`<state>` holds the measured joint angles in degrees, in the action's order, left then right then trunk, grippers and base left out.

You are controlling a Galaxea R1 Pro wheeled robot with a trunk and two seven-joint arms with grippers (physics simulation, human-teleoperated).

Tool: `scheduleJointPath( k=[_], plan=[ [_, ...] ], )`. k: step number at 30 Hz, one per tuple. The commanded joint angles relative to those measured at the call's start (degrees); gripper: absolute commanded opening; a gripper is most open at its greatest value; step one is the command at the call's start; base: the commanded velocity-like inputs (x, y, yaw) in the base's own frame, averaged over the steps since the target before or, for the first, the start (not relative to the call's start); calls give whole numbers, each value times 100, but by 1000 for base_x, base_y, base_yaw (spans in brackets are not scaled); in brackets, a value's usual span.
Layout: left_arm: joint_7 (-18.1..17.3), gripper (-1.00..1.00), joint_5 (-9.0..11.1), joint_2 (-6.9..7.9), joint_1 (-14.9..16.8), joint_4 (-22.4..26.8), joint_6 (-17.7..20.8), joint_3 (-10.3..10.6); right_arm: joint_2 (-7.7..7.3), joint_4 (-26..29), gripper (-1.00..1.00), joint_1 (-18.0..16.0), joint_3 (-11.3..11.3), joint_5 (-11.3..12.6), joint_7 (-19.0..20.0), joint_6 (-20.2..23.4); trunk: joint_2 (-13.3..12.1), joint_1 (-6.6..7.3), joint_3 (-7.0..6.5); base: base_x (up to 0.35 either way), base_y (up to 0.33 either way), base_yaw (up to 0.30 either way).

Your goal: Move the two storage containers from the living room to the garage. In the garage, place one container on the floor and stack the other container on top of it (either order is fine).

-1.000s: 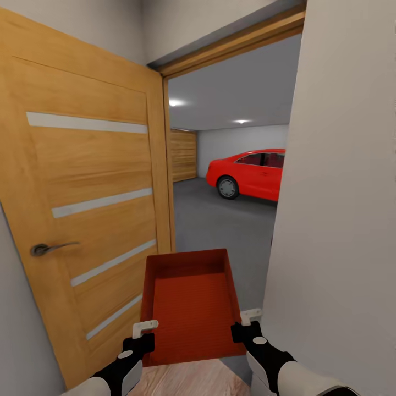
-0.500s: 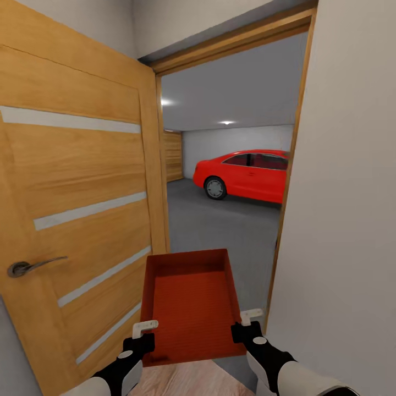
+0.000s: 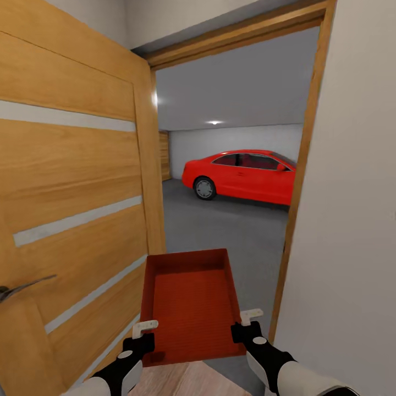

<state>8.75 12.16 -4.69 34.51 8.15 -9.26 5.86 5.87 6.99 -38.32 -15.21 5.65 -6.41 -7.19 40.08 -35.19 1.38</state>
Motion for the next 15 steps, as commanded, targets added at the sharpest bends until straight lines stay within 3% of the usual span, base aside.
scheduleJointPath(
  k=[1,15],
  plan=[
    [22,-100,314,-30,3,-6,-6,-252,134,13,-100,-9,290,314,-9,-343,8,-4,10,199,267,-286],
    [22,-100,314,-24,3,-6,-14,-252,134,13,-100,-9,290,314,-9,-344,8,-4,10,231,231,-287]
  ],
)
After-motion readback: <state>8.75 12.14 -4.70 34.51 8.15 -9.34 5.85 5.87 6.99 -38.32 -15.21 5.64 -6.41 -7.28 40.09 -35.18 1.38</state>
